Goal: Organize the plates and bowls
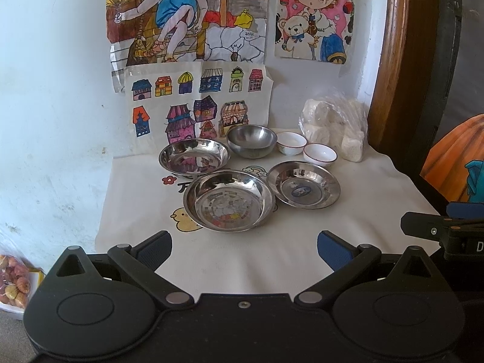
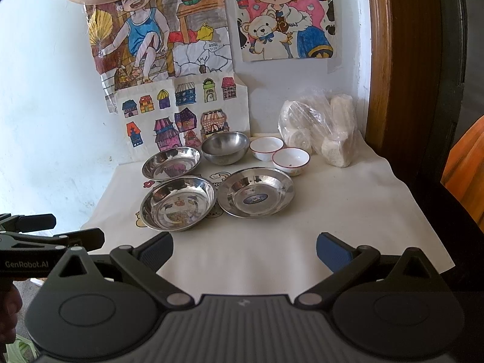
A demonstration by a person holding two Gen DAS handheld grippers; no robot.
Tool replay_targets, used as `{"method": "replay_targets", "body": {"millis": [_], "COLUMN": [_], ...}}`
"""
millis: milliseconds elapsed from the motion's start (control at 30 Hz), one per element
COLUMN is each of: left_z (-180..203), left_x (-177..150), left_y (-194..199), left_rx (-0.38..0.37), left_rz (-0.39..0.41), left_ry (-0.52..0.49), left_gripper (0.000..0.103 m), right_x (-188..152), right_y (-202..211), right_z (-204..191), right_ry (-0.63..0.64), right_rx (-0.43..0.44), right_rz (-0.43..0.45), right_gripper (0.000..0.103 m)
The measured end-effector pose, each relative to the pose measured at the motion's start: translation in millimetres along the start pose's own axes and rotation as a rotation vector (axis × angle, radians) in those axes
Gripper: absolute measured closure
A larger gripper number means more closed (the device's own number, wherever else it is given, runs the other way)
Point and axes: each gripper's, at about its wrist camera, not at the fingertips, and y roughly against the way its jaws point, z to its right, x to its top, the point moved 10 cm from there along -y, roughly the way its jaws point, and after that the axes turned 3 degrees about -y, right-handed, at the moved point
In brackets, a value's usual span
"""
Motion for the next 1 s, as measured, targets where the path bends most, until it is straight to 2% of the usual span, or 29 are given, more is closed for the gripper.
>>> {"method": "replay_targets", "body": {"millis": [467, 1000], "left_z": [3.0, -1.3], "left_x": [1.8, 0.1], "left_y": [-5.8, -31.5], "left_rx": [-0.005, 0.013], "left_rz": [-0.024, -0.107], "left_ry": [-0.009, 0.005], "left_gripper": [0.001, 0.001], "right_x": [-1.1, -4.1], "right_y": [-4.2, -36.0], "right_z": [1.2, 6.1], "right_ry": [-0.008, -0.02], "right_rx": [-0.001, 0.026], "right_rz": [-0.014, -0.089], "right_gripper": [0.0, 0.0]}}
